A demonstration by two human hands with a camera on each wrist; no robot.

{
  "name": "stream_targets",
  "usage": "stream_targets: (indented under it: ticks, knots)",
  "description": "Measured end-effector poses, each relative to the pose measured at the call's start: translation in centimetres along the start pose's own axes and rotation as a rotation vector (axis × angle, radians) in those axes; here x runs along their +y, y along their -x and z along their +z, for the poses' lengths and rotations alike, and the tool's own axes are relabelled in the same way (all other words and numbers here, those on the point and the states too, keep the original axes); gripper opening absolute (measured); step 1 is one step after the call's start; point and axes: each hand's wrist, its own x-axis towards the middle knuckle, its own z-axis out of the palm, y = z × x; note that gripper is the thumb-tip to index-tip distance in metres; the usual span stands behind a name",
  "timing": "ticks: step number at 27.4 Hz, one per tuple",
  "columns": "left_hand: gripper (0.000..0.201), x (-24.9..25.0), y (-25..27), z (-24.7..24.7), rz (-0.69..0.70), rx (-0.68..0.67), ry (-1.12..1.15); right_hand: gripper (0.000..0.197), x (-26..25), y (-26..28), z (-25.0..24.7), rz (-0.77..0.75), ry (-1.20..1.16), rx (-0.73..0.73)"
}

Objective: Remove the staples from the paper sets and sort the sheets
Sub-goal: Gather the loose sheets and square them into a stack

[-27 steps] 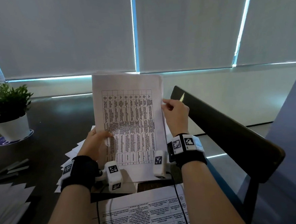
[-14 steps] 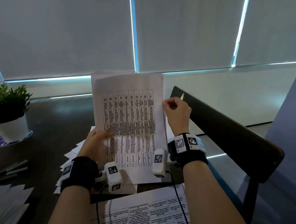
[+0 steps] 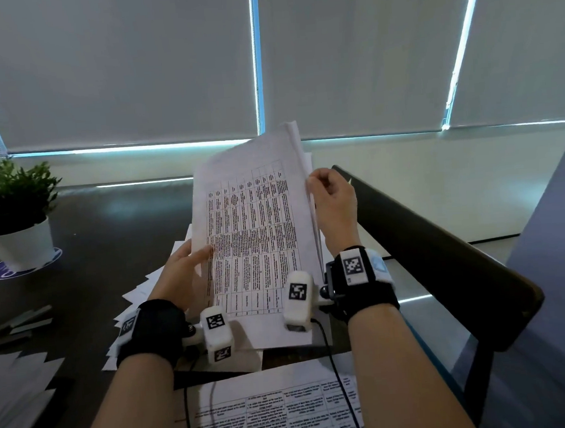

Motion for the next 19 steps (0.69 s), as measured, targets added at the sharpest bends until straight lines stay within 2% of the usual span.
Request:
stream_targets:
  ticks: [3,7,9,10,13,15,16,18,19]
  knots:
    - [0.02,-0.2,-0.3,-0.2,0.001,0.032,-0.005,0.012,0.1,0.0,0.1,0.19,-0.149,0.012]
    - [0.021,-0.8,-0.3,-0.1,-0.038,0.06,0.026,0.014,1.0,-0.1,0.5,0.504,-0.356,-0.084]
    - [0.022,-1.1,-0.3,0.0,-0.059,0.067,0.034,0.01,2.4,0.2,0.5,0.664,-0.353,-0.156]
    - [0.023,-1.2,-0.1,0.1,-0.058,0.068,0.028,0.01,3.2,0.6,0.4,0.695,-0.291,-0.203]
    - [0.024,-1.7,-0.4,0.0,-0.109,0.094,0.013,0.015,4.6,1.6,-0.2,0.691,0.076,-0.408]
    - [0.02,-2.0,-1.2,-0.8,-0.138,0.14,-0.044,0.025,4.4,2.0,-0.8,0.614,0.53,-0.661]
    - [0.023,-2.1,-1.6,-1.2,-0.174,0.149,-0.077,0.026,4.1,2.1,-0.9,0.54,0.723,-0.743]
    - [0.042,-3.1,-3.1,-2.4,-0.263,0.13,-0.082,0.024,3.4,2.2,-0.7,0.423,0.848,-0.775]
    - [0.04,-3.2,-3.2,-2.5,-0.29,0.11,-0.107,0.023,2.9,2.1,-0.5,0.37,0.812,-0.738]
